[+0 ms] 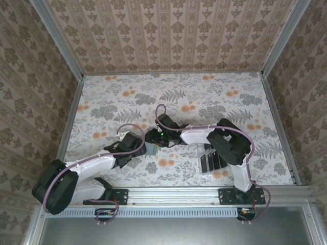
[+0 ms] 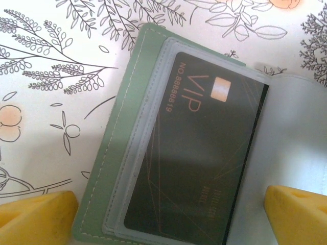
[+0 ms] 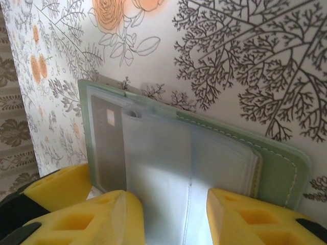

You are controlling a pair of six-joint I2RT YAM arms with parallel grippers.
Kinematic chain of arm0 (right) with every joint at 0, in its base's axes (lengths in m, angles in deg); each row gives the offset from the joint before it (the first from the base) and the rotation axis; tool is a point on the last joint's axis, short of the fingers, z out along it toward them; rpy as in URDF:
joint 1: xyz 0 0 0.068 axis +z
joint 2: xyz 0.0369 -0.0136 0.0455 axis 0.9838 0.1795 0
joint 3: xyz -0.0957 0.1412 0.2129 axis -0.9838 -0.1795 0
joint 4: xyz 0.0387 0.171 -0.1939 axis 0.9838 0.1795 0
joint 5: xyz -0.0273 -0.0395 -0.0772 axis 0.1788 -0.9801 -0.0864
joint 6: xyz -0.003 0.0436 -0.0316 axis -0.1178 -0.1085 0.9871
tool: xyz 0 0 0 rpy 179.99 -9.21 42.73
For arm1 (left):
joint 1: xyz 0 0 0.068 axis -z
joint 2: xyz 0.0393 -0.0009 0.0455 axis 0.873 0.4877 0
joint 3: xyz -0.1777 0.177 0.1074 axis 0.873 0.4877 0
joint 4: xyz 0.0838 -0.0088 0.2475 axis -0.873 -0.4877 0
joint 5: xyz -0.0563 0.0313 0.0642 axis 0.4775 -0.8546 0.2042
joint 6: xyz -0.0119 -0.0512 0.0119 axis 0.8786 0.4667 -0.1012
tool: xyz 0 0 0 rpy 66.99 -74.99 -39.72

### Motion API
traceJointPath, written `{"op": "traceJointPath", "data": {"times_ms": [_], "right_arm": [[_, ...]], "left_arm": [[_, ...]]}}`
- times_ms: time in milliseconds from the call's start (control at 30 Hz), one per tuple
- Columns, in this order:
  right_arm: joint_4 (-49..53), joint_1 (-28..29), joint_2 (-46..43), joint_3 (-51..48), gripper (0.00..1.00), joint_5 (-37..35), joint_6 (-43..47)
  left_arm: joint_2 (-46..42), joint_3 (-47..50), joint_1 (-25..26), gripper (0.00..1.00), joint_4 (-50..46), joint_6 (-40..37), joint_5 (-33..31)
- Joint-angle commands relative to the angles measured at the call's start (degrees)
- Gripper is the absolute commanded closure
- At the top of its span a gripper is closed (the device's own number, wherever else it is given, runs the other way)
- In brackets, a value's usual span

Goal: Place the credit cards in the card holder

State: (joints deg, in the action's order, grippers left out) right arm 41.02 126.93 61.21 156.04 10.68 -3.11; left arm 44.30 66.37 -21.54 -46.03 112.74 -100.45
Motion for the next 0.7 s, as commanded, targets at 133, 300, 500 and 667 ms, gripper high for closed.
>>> {"op": "traceJointPath", "data": {"times_ms": [133, 300, 500, 667], "right_arm": [[0.37, 0.28, 3.23, 3.16, 0.52, 0.15, 0.08], [1.28, 0.63, 3.20, 4.77, 0.52, 0.61, 0.78], [1.12, 0.79, 3.44, 5.83, 0.53, 1.40, 0.63], [0.97, 0.79, 3.09, 5.35, 0.53, 1.11, 0.65]], "left_arm": [[1.98, 2.81, -0.69, 0.02, -0.84, 0.41, 1.71], [1.93, 2.72, -0.69, 0.02, -0.90, 0.35, 1.71], [1.54, 2.58, -0.77, 0.02, -1.04, 0.16, 1.85], [0.61, 2.47, -0.81, 0.02, -1.55, -0.43, 1.40]]}}
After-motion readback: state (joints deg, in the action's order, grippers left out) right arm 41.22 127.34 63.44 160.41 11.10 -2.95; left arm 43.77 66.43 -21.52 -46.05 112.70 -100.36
